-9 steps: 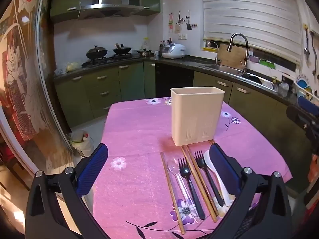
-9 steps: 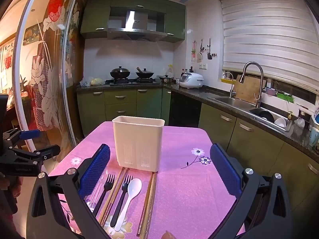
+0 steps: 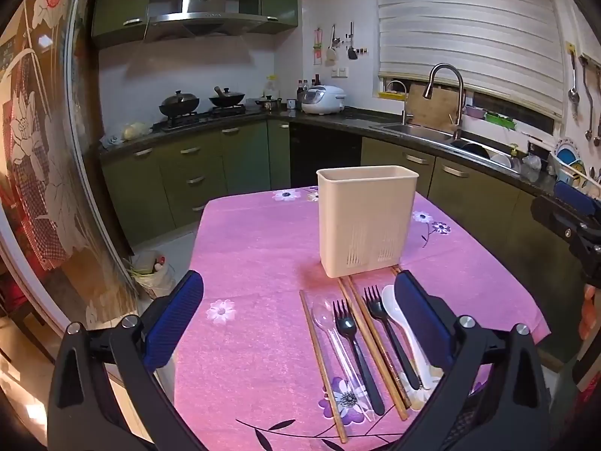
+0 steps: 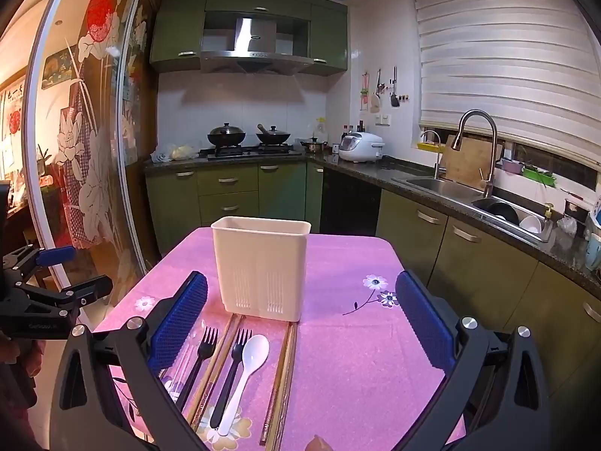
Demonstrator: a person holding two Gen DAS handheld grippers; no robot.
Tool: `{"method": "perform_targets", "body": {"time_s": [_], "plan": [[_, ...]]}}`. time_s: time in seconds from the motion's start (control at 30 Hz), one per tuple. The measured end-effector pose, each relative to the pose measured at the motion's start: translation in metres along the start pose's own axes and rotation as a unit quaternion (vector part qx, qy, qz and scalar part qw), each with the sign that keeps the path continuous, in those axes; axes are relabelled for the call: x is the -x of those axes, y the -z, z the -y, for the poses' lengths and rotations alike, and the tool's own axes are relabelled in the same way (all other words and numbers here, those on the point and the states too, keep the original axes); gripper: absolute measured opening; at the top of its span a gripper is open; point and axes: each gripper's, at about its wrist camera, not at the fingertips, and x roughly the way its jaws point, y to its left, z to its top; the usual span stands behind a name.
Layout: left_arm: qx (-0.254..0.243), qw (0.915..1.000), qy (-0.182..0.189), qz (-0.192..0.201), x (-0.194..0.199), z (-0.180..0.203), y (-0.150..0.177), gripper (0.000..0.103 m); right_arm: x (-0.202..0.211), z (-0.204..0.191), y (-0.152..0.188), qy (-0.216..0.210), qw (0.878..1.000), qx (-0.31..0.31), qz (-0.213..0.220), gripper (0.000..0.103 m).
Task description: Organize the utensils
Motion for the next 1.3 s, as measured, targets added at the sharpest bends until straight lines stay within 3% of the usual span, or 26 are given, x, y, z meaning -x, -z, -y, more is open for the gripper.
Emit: {"method": "perform_targets", "body": {"time_s": [1.3], "plan": [[-0.003, 1.0, -0.006, -0.001, -0.0068, 0.0037, 0.0021, 0.097, -0.0051, -0.0008, 0.009, -0.003, 1.0, -0.001, -0.003, 0.099]]}}
